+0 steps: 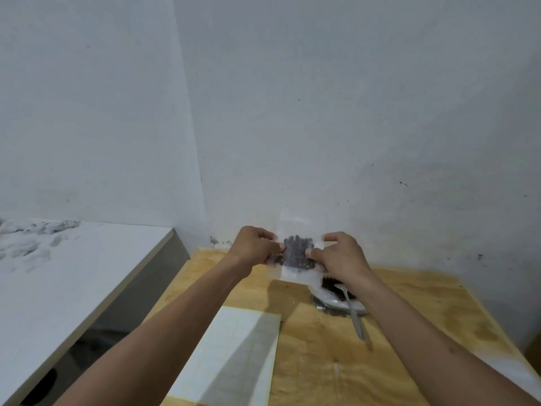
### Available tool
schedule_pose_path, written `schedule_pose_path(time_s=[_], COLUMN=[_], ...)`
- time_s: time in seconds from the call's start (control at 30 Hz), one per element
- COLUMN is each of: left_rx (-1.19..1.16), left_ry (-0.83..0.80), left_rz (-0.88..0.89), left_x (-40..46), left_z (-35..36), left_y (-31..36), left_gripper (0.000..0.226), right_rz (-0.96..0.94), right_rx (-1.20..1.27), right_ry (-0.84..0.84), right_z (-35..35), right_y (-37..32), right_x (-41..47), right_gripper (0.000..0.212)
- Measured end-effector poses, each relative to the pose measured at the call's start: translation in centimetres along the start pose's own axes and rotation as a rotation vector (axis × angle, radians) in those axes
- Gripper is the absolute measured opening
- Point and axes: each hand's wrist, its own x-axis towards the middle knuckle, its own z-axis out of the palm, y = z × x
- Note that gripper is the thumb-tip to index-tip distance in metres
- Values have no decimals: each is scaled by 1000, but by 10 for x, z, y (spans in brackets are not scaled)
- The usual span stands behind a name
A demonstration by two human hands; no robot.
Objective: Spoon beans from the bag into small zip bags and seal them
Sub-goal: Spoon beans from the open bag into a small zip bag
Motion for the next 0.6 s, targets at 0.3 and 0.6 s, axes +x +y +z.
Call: schedule_pose_path(time_s=[0.3, 0.6], left_rx=[222, 596], left_ry=[143, 122], left_rz=[-57, -56], left_x=[18, 30], left_z=[-59, -81], left_y=[-53, -94], left_gripper=[68, 66], right_rz=[-72, -52], right_rx=[-399, -554], right_ry=[-188, -252], right_z=[92, 152], right_y=[-20, -3], right_x=[6, 13], right_gripper=[56, 26])
